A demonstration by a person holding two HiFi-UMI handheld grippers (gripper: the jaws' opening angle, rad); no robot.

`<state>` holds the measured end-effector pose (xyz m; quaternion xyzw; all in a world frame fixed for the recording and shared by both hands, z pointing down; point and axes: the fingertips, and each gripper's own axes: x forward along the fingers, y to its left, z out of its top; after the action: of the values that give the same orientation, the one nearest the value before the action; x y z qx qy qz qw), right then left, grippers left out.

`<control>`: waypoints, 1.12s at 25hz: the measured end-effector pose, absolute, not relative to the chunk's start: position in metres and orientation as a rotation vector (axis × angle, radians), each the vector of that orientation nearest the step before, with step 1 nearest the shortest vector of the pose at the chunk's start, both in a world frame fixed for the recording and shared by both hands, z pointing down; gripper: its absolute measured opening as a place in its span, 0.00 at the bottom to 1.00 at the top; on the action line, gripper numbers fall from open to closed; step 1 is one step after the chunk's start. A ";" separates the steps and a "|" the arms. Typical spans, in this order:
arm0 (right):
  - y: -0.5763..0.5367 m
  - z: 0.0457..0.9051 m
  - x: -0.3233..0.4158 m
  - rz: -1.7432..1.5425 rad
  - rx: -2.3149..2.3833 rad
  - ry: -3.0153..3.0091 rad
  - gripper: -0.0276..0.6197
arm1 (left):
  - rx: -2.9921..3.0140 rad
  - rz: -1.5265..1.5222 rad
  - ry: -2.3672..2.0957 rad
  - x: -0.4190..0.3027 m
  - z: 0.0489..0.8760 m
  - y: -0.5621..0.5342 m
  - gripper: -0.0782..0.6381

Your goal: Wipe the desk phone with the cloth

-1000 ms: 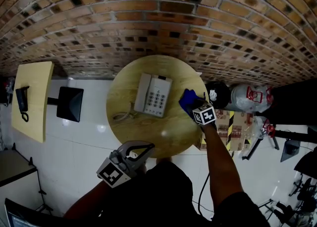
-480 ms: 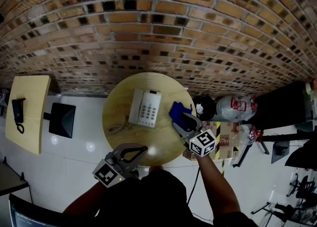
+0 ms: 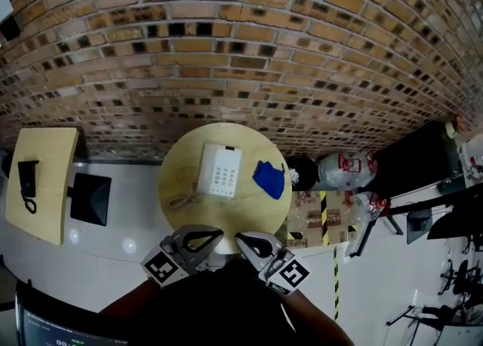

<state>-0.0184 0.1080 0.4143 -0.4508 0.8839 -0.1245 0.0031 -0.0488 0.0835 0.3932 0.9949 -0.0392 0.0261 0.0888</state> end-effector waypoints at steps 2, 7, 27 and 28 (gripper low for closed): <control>0.115 0.410 -0.028 -0.363 -1.423 2.772 0.04 | 2.975 0.074 -0.094 -0.057 0.391 0.090 0.11; 0.117 0.398 -0.045 -0.293 -1.463 2.754 0.04 | 2.994 0.067 -0.057 -0.072 0.388 0.102 0.11; 0.123 0.380 -0.066 -0.197 -1.435 2.793 0.04 | 3.032 0.046 -0.071 -0.075 0.375 0.108 0.11; 0.124 0.380 -0.067 -0.215 -1.435 2.792 0.04 | 3.034 0.047 -0.075 -0.075 0.376 0.108 0.11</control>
<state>-0.0666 0.1236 0.3799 -0.4560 0.8874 -0.0682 -0.0027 -0.0752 0.1077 0.3755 0.9982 -0.0247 0.0154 0.0534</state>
